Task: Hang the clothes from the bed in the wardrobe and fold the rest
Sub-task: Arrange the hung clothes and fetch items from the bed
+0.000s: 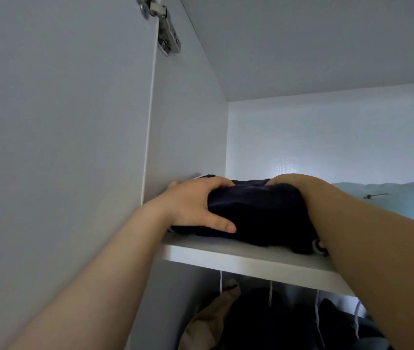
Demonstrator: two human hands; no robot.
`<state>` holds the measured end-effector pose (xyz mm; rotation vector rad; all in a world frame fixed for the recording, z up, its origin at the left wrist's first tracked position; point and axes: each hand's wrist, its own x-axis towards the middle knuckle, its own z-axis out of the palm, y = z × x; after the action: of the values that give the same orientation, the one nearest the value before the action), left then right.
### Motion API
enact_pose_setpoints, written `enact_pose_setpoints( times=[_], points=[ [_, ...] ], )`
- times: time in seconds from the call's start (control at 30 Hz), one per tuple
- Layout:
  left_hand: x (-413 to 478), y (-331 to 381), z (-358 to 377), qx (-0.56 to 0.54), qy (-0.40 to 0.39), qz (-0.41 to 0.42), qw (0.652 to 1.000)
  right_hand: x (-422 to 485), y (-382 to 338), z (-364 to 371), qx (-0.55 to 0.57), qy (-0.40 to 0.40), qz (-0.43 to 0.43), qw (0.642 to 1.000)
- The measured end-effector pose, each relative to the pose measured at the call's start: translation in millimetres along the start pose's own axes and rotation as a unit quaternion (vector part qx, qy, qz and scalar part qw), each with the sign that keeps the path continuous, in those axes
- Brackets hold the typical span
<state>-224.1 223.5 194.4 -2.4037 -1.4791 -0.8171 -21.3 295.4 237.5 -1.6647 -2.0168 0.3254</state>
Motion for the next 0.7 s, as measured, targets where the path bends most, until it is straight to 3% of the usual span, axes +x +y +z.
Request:
enact_pose_setpoints(
  times=[0.03,0.1,0.2,0.33,0.4,0.47,0.53,0.63,0.7],
  points=[
    [0.6,-1.3,-1.1,-0.004,-0.004,0.003,1.000,2.5,-0.7,-0.9,0.002,0.020,-0.004,1.000],
    [2.4,-4.2,-3.1,-0.067,0.010,0.005,0.998,9.5,1.3,-4.1,0.127,0.067,0.002,0.990],
    [3.7,-8.9,-5.0,-0.121,0.055,0.010,0.991,16.7,6.0,-2.6,0.361,0.096,-0.055,0.926],
    [9.6,-2.9,-7.7,-0.055,0.119,0.012,0.991,20.6,9.2,-3.2,0.436,0.137,-0.104,0.883],
    [9.6,0.8,-6.1,-0.095,0.056,-0.041,0.993,20.7,9.3,-1.7,0.351,0.134,-0.050,0.925],
    [6.7,4.7,-8.9,-0.149,-0.024,-0.097,0.984,17.5,9.9,3.5,0.169,0.047,0.031,0.984],
    [7.3,10.7,-16.5,-0.193,-0.030,-0.124,0.973,15.9,9.4,5.2,0.025,0.004,0.048,0.999],
    [26.2,15.1,-21.0,-0.118,0.097,-0.136,0.979,17.4,3.5,-5.1,0.043,0.160,0.019,0.986],
    [37.4,21.6,-12.9,-0.019,0.074,-0.122,0.990,9.1,-9.1,-8.7,0.028,0.173,-0.047,0.983]
  ],
)
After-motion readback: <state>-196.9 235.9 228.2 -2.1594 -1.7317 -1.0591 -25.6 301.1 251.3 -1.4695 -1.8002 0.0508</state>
